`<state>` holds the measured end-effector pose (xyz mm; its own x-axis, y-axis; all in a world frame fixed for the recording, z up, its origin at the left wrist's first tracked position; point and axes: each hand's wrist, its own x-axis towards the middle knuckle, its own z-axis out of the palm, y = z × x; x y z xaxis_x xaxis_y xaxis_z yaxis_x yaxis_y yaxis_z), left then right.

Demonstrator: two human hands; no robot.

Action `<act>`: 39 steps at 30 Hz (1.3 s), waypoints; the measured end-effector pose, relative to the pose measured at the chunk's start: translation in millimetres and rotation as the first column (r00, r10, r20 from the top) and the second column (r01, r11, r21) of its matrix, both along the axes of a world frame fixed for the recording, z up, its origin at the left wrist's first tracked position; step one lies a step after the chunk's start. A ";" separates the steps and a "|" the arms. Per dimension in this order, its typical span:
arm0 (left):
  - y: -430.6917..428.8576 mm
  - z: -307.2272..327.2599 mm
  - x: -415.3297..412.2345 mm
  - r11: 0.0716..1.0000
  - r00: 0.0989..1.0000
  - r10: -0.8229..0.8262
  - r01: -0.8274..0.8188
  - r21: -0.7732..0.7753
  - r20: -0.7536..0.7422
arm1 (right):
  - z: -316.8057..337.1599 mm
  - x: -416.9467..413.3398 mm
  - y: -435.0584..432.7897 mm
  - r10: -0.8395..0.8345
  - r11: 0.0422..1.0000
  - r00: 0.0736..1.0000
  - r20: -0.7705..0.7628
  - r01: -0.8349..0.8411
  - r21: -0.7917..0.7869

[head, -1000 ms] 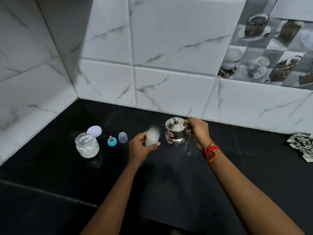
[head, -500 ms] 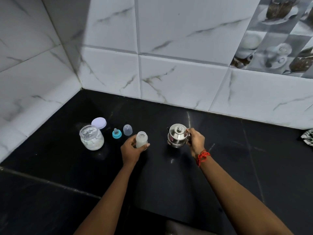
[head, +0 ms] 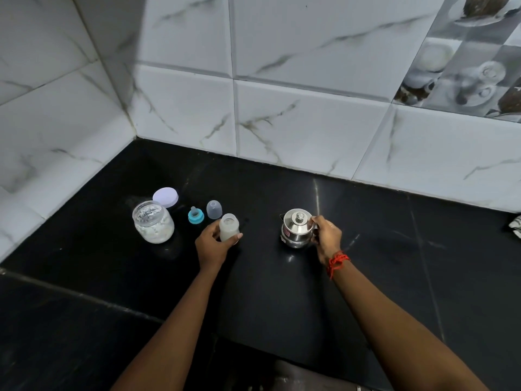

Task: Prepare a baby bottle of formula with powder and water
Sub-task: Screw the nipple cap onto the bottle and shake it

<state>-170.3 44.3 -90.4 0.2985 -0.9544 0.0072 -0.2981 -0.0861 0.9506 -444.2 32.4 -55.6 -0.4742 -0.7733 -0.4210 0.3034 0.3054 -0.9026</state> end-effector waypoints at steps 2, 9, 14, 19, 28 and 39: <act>-1.0 -3.1 1.2 1.000 1.000 0.003 -0.003 0.009 0.008 | -6.8 -0.3 0.7 -0.003 1.000 1.000 0.002 0.003 0.000; -4.4 -4.0 6.6 0.998 0.997 -0.068 0.068 0.014 0.034 | -13.9 -6.3 2.5 0.012 0.999 1.000 -0.022 -0.013 -0.030; -2.9 -19.2 20.7 0.994 0.989 -0.107 0.107 0.006 0.106 | 18.3 -7.4 -3.8 -0.111 0.977 0.775 -0.622 -0.029 -0.209; -5.4 -29.1 22.4 0.994 0.985 -0.098 0.105 -0.042 0.143 | 100.2 59.6 -55.1 0.169 0.777 0.549 -0.819 -0.585 -0.232; -6.1 -36.3 21.8 0.994 0.989 -0.029 0.044 -0.105 0.143 | 77.4 229.5 -149.8 0.257 0.072 -0.722 -0.643 -0.649 0.757; -10.0 -41.0 23.4 0.988 0.983 0.052 -0.025 -0.154 0.176 | 36.6 276.4 -174.1 0.054 0.002 -0.847 -0.529 -0.530 0.848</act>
<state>-146.9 34.3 -131.4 0.3155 -0.9261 0.2068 -0.4642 0.0394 0.8849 -167.9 -141.8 -19.0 0.7913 -0.4476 -0.4165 -0.4612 -0.8842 0.0741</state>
